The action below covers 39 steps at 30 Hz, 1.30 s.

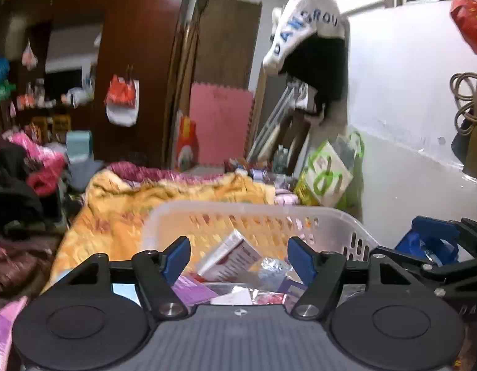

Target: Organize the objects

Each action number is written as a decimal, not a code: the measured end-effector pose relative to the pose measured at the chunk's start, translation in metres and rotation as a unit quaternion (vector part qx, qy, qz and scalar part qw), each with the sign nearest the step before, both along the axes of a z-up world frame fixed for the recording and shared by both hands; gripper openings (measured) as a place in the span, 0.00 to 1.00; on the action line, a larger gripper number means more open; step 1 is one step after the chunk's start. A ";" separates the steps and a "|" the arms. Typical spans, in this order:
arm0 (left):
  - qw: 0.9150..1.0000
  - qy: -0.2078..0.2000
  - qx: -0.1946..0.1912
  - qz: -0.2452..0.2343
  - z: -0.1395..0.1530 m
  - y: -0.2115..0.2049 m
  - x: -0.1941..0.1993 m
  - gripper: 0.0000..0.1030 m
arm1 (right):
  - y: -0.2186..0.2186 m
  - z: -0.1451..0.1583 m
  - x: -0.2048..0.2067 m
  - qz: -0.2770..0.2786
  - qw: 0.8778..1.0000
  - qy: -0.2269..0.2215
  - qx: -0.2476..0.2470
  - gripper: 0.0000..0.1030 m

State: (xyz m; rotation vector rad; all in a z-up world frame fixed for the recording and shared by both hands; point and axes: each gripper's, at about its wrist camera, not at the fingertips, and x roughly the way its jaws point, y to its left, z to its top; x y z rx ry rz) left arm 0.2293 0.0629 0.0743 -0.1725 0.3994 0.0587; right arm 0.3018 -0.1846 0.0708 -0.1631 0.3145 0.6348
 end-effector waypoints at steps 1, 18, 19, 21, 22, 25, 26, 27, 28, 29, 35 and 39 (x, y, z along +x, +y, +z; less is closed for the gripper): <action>1.000 -0.012 0.003 -0.001 0.003 0.000 -0.010 0.76 | -0.004 0.002 -0.004 0.001 1.000 0.002 0.001 1.00; 0.997 0.015 0.072 -0.006 -0.010 -0.051 -0.067 1.00 | -0.030 -0.010 -0.054 -0.042 0.998 -0.005 -0.042 1.00; 0.997 0.011 0.073 -0.005 -0.011 -0.052 -0.069 1.00 | -0.030 -0.010 -0.053 -0.042 0.998 -0.003 -0.039 1.00; 0.997 0.012 0.074 -0.001 -0.011 -0.053 -0.071 1.00 | -0.033 -0.012 -0.053 -0.042 0.999 0.001 -0.032 1.00; 0.997 0.013 0.073 -0.002 -0.011 -0.054 -0.071 1.00 | -0.034 -0.012 -0.051 -0.041 0.999 0.006 -0.029 1.00; 0.997 0.022 0.072 -0.003 -0.014 -0.055 -0.070 1.00 | -0.037 -0.013 -0.047 -0.037 0.999 0.019 -0.014 1.00; 0.997 0.024 0.071 -0.004 -0.015 -0.056 -0.071 1.00 | -0.039 -0.014 -0.049 -0.034 0.999 0.022 -0.008 1.00; 0.997 0.025 0.070 -0.005 -0.016 -0.057 -0.071 1.00 | -0.041 -0.015 -0.050 -0.031 0.999 0.025 -0.003 1.00; 0.997 0.027 0.069 -0.005 -0.017 -0.058 -0.072 1.00 | -0.042 -0.015 -0.050 -0.030 0.999 0.026 0.000 1.00; 0.997 0.028 0.070 -0.007 -0.018 -0.059 -0.072 1.00 | -0.042 -0.016 -0.051 -0.029 0.999 0.027 0.002 1.00; 0.996 0.037 0.084 -0.012 -0.024 -0.069 -0.074 1.00 | -0.047 -0.019 -0.053 -0.032 0.999 0.031 0.010 1.00; 0.995 0.037 0.092 -0.010 -0.026 -0.073 -0.076 1.00 | -0.052 -0.021 -0.053 -0.030 0.998 0.041 0.022 1.00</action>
